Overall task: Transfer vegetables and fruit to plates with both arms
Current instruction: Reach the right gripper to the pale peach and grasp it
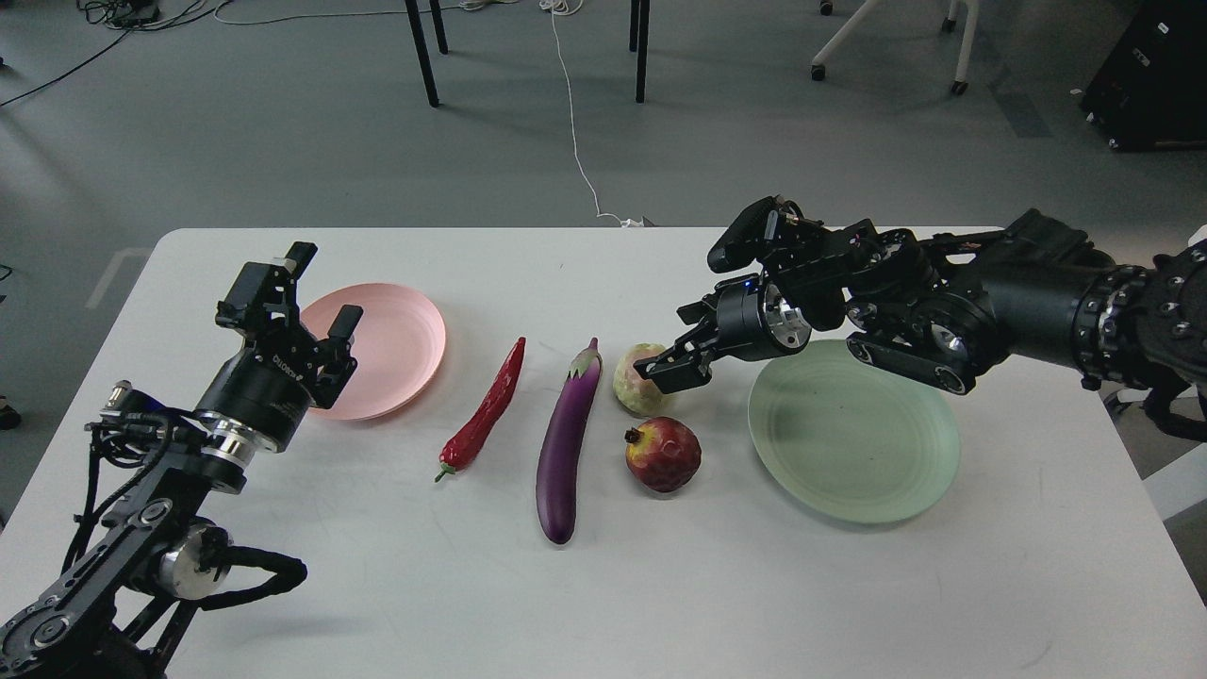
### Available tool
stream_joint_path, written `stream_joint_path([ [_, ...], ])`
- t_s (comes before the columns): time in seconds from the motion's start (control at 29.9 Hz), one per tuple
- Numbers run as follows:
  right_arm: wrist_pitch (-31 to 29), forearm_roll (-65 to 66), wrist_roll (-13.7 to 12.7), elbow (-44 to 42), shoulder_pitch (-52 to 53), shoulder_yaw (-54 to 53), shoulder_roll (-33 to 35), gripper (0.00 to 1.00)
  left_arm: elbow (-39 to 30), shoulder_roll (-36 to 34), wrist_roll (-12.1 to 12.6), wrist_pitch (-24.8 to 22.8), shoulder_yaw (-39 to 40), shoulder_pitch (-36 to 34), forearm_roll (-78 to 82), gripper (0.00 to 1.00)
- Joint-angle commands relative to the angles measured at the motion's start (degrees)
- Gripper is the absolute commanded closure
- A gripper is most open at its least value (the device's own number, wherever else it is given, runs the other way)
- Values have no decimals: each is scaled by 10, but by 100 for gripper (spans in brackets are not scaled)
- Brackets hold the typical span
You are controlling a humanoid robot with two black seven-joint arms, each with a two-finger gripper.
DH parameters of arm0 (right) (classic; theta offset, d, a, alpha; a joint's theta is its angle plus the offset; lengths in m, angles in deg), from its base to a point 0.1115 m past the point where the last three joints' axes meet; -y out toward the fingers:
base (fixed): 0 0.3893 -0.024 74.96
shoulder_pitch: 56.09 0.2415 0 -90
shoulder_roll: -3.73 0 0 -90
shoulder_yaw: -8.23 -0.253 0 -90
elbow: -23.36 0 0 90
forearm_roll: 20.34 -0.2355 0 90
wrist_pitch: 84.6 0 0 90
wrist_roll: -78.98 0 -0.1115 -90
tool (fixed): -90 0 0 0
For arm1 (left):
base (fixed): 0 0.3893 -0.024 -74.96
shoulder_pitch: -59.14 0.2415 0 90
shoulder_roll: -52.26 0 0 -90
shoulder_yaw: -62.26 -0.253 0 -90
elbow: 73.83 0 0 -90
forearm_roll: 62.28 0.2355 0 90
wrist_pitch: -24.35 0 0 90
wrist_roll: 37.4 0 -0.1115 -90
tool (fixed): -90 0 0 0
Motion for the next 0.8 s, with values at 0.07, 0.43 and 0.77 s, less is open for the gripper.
stream_joint_path([
  [0.07,6,-1,0,-15,-17,1,-16,2,0,0,0,-2,-1,0,0,2],
  [0.43,30,-1,0,-49,-44,2,-39,3,-7,-3,0,-4,-1,0,0,2],
  [0.77,59,-1,0,-59,-59,37,-57,18,-14,-5,0,-3,-1,1,0,2],
])
